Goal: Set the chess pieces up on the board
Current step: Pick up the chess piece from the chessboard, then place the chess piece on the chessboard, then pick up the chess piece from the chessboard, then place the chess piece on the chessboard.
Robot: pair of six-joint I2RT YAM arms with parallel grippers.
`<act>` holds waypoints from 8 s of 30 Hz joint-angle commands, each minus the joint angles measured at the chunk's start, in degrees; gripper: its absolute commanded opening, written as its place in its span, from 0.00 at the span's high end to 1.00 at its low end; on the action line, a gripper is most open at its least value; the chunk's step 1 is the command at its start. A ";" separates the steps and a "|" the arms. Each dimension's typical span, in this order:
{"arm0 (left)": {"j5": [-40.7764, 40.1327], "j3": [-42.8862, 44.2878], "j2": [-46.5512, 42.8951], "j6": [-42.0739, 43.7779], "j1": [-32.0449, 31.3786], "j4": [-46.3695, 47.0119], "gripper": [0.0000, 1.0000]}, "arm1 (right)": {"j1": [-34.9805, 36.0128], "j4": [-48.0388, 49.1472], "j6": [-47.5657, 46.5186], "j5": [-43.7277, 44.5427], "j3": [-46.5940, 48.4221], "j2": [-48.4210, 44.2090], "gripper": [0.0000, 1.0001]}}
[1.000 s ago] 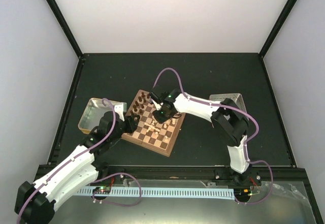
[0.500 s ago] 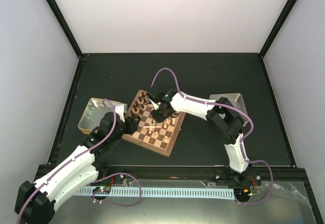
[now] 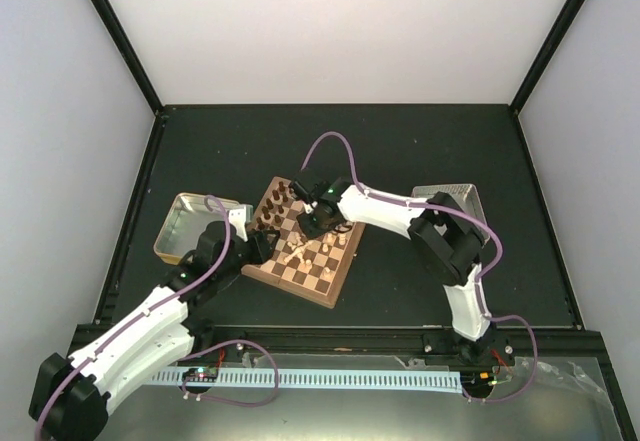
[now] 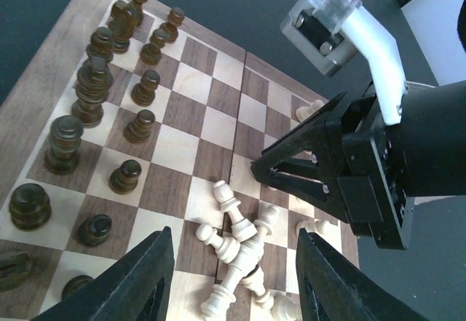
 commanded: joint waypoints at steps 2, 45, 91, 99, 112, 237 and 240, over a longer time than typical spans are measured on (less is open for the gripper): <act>5.31 -2.08 -0.04 -0.87 0.44 8.45 0.50 | 0.18 8.90 10.61 -2.11 -2.72 -8.07 0.92; 13.20 -12.50 -2.58 -0.34 -0.16 45.28 0.86 | 0.19 37.42 62.02 -23.63 -22.64 -26.17 0.92; 10.15 -8.47 -2.09 2.49 -0.39 35.57 0.98 | 1.01 37.07 60.42 -25.20 -23.78 -26.85 0.82; 13.83 1.52 -3.96 5.10 -0.45 -2.46 0.98 | -1.72 26.32 49.14 -13.32 -24.04 -30.95 0.47; 6.15 15.25 10.84 2.42 -4.43 -32.42 0.98 | -2.44 15.16 36.56 2.91 -24.52 -40.26 0.44; -4.51 45.75 48.42 10.87 -21.71 -35.38 0.73 | -2.38 9.81 41.68 25.68 -36.94 -57.33 0.48; -5.54 45.18 47.63 10.68 -21.75 -36.70 0.71 | -2.37 9.99 41.79 25.50 -37.08 -57.38 0.48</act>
